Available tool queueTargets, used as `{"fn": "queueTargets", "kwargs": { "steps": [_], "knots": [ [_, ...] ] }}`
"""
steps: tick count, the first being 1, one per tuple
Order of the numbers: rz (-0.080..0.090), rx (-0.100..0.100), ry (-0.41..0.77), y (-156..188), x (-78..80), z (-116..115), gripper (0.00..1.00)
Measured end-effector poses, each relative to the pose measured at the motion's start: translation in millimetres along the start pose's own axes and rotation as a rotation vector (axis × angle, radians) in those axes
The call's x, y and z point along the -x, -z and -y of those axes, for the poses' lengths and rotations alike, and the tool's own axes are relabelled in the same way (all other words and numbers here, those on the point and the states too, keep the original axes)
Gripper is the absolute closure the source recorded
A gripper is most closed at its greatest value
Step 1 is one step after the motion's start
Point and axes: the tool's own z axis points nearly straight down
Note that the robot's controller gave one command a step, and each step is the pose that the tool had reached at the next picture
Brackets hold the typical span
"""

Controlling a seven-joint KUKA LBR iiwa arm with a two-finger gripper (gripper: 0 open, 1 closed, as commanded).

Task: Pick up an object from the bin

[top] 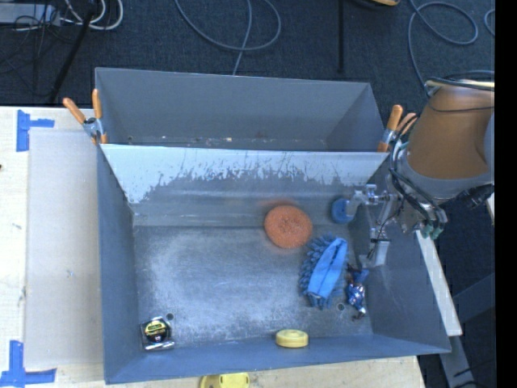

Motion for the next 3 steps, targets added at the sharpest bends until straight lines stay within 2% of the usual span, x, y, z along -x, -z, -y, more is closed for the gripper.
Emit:
{"fn": "queueTargets", "kwargs": {
  "steps": [1,2,3],
  "knots": [
    [0.008,-0.001,-0.051,-37.0,-8.1,7.0,0.0],
    [0.001,-0.001,-0.037,-70.9,11.9,-2.2,0.0],
    [0.001,-0.001,0.001,-111.8,-43.3,-16.9,1.0]
  ]
}}
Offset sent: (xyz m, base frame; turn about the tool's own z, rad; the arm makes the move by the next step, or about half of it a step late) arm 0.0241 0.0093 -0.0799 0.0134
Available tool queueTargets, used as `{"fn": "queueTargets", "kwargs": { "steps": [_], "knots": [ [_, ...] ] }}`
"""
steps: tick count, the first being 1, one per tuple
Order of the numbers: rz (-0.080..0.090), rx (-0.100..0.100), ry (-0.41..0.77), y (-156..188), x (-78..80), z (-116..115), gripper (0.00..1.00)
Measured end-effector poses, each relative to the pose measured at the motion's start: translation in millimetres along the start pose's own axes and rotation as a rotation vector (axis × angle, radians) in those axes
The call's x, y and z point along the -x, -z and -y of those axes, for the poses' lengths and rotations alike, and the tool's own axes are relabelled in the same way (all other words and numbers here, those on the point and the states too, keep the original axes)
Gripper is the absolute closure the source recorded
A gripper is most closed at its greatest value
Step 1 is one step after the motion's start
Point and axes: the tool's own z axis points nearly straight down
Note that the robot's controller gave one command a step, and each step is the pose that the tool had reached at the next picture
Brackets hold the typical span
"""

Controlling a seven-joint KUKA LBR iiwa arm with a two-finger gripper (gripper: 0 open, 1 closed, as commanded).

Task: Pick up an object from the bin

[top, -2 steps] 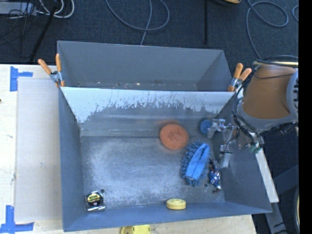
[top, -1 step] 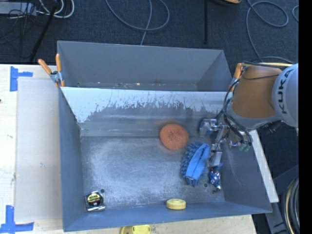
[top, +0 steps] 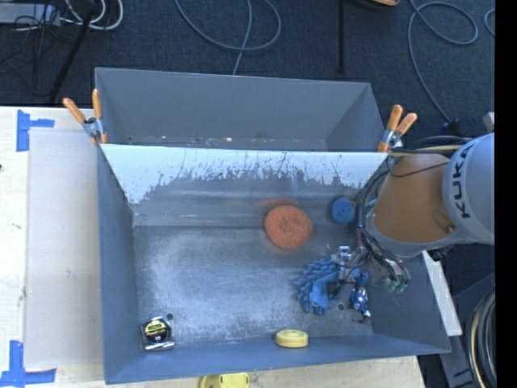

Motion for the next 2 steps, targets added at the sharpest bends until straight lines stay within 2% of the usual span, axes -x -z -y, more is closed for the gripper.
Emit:
{"fn": "queueTargets", "kwargs": {
  "steps": [1,2],
  "knots": [
    [0.0,0.0,0.0,0.0,0.0,0.0,1.0],
    [0.008,-0.002,0.01,187.8,-21.6,25.7,1.0]
  ]
}}
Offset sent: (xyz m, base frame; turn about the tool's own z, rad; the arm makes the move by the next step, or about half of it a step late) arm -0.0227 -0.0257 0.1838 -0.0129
